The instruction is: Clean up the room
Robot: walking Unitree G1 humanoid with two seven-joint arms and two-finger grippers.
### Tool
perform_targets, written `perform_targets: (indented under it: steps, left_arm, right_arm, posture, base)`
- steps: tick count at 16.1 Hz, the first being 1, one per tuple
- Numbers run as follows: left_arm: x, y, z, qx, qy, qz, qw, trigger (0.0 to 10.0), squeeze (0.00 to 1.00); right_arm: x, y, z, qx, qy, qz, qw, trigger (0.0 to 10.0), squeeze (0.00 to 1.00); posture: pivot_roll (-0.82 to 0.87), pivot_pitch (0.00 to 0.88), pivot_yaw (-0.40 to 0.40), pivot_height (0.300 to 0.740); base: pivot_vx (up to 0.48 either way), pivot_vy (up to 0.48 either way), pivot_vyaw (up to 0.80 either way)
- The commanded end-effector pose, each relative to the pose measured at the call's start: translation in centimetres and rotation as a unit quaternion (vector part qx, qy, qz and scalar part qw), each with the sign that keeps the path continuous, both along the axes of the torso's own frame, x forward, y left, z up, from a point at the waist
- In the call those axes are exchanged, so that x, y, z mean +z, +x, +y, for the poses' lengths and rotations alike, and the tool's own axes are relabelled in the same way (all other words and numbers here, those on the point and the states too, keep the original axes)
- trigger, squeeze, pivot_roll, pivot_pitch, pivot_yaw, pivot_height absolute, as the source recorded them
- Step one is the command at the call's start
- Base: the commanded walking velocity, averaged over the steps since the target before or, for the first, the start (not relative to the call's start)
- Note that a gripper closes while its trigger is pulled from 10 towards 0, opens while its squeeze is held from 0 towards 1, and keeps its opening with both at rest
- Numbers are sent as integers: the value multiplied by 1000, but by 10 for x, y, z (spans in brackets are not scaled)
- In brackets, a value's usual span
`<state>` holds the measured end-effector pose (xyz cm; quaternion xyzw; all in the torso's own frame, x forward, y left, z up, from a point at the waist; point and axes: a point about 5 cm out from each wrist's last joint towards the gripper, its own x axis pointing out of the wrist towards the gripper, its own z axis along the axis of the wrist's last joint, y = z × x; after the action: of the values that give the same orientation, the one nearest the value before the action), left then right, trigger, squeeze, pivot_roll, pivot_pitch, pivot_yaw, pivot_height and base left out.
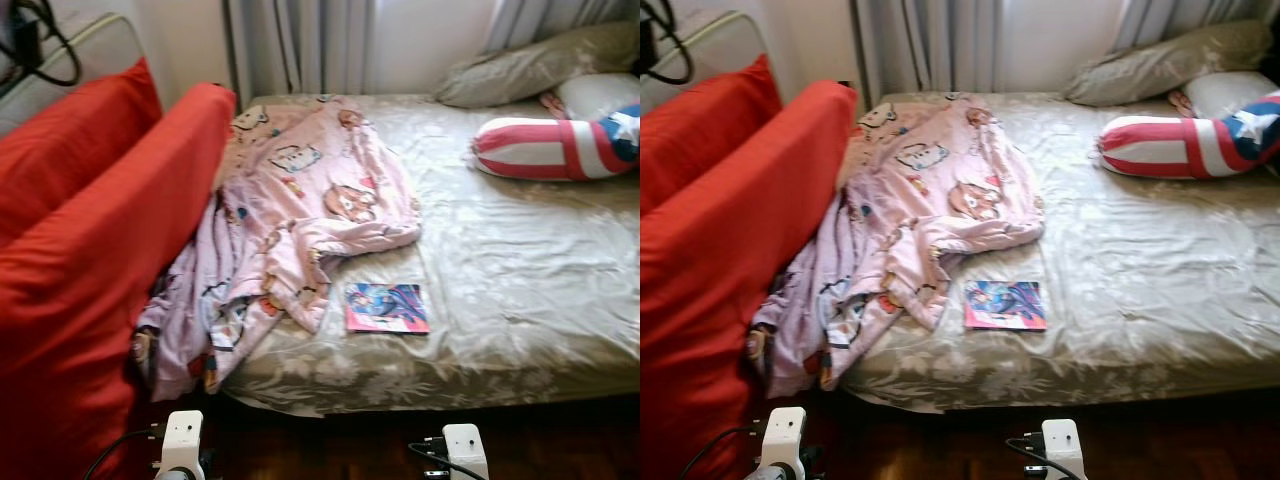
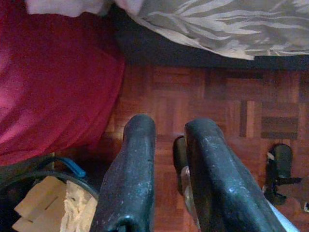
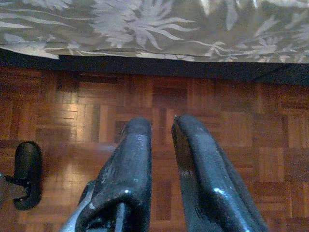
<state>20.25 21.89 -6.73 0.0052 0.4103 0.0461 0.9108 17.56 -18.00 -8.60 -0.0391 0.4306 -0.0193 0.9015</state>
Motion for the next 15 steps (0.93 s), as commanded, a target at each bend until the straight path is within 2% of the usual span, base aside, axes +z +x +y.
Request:
perform_targets:
  steps: [1, 2, 15]
  left_arm:
    - [-1, -1, -4, -8, -2, 5, 1000, 10000, 0]
    - [-1, -1, -4, -9, -1, 4, 1000, 10000, 0]
    - [0, 3, -5, -4, -11, -3, 1000, 10000, 0]
  right_arm:
    - [-2, -5, -3, -5, -1, 9, 1000, 10000, 0]
    - [-2, -5, -4, -5, -1, 10, 1000, 10000, 0]
    - [-2, -5, -2, 10, 0, 11, 1000, 10000, 0]
  posture:
    - [18, 60, 5, 740]
    - [17, 62, 5, 740]
    - [11, 67, 0, 740]
  base:
    - [0, -480, 0]
    - [0, -311, 0]
    - [0, 0, 0]
